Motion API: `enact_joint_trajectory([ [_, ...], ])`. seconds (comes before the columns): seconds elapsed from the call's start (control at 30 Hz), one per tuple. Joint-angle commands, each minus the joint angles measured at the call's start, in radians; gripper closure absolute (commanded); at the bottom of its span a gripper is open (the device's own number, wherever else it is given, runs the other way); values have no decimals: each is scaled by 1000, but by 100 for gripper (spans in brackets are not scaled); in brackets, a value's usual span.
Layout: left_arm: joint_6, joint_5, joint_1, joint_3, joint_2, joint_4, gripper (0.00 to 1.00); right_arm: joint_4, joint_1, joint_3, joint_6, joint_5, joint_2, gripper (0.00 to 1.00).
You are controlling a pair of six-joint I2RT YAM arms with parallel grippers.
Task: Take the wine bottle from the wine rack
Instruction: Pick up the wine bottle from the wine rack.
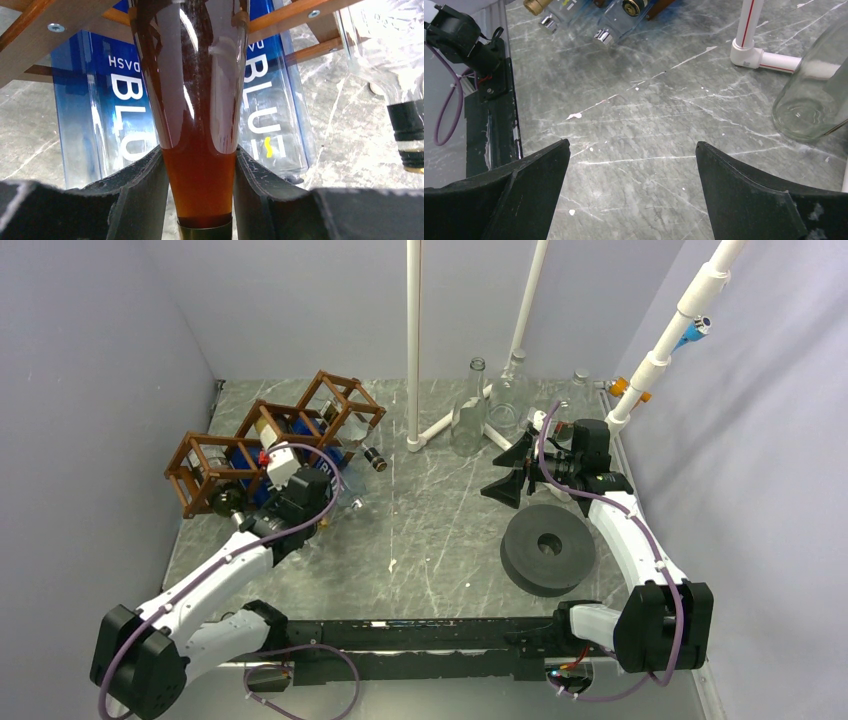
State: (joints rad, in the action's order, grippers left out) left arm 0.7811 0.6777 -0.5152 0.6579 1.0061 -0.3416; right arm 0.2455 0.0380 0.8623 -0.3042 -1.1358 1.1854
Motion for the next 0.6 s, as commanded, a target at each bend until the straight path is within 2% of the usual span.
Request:
enact_joint_trajectory([
  [0.0,6,118,-31,26,-82,21,100,-37,-7,-3,-21,-34,-4,0],
  [0.27,58,186,-106,27,-127,-53,100,-38,-7,-3,-19,-37,-9,0],
  [0.57,187,275,-209,36,-142,-182,100,-37,-7,-3,-19,-42,-12,0],
])
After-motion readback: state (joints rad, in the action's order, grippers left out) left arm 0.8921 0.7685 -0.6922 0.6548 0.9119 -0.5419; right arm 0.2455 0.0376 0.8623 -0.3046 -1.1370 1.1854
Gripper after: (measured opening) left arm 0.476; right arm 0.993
